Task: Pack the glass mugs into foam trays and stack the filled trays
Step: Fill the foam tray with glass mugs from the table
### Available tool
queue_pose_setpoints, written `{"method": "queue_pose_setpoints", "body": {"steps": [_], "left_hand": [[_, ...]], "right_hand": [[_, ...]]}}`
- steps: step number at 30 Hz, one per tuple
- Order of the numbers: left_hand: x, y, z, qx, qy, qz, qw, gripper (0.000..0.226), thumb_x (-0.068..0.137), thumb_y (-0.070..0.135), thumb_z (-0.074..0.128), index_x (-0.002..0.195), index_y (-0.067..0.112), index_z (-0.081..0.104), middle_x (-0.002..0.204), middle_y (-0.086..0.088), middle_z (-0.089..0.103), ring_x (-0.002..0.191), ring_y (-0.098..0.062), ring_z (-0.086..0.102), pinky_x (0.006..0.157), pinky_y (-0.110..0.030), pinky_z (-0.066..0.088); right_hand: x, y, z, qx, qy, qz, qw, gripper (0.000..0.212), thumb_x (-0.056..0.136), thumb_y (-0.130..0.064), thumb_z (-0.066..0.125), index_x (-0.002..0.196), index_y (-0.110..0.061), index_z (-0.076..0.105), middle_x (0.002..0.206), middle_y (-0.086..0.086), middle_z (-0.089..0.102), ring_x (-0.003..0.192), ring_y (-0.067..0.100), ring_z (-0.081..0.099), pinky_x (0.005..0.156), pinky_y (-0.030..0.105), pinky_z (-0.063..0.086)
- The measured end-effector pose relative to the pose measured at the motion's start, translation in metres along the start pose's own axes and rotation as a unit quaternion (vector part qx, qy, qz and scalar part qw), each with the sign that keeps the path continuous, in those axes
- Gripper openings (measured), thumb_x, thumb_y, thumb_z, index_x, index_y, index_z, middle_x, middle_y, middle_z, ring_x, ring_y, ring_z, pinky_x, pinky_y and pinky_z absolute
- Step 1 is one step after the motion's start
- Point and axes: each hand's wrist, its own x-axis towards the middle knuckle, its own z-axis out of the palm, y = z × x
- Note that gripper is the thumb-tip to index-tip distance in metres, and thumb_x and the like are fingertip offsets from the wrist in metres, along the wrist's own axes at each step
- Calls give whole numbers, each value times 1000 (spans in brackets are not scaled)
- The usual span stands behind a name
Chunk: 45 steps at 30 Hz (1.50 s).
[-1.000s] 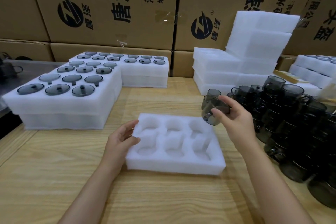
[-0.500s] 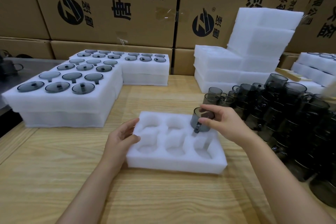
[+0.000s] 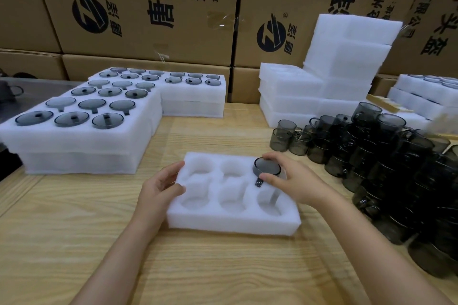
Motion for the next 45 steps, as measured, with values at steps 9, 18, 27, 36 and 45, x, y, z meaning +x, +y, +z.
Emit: {"method": "queue_pose_setpoints", "body": {"steps": [9, 18, 27, 36, 45], "left_hand": [[-12, 37, 25, 417, 42, 120, 900, 46, 85, 22, 60, 131, 14, 56, 140, -5, 52, 124, -27, 51, 108, -36, 33], [-10, 30, 137, 594, -245, 80, 762, 71, 99, 55, 16, 152, 15, -10, 161, 6, -8, 146, -4, -8, 120, -36, 2], [-16, 29, 133, 651, -198, 108, 725, 79, 93, 65, 9, 153, 15, -3, 162, 4, 2, 147, -6, -8, 117, -41, -15], [-6, 30, 23, 241, 148, 189, 940, 34, 92, 43, 38, 100, 27, 67, 99, 1, 70, 94, -12, 60, 88, -21, 43], [25, -15, -8, 175, 223, 33, 959, 23, 101, 27, 40, 91, 31, 60, 95, 5, 70, 100, -20, 63, 82, -31, 37]], "right_hand": [[29, -20, -2, 48, 60, 74, 994, 30, 102, -36, 31, 109, -18, 54, 117, 1, 55, 120, 21, 44, 88, 30, 32], [49, -15, 18, -210, -97, 173, 957, 49, 100, -46, 6, 149, -40, 7, 159, -5, -6, 146, 22, -11, 112, 54, -12], [50, -13, 21, -153, -86, 145, 974, 50, 101, -43, 14, 149, -31, 15, 158, 4, 10, 145, 27, 9, 116, 51, 8], [62, 30, -8, 48, 75, 121, 989, 48, 98, -24, 46, 143, -12, 35, 153, -1, 27, 138, 18, 29, 112, 30, 24], [86, 29, -16, -106, 39, 92, 989, 34, 94, -19, 46, 125, -5, 52, 126, 15, 49, 116, 30, 48, 92, 31, 38]]}}
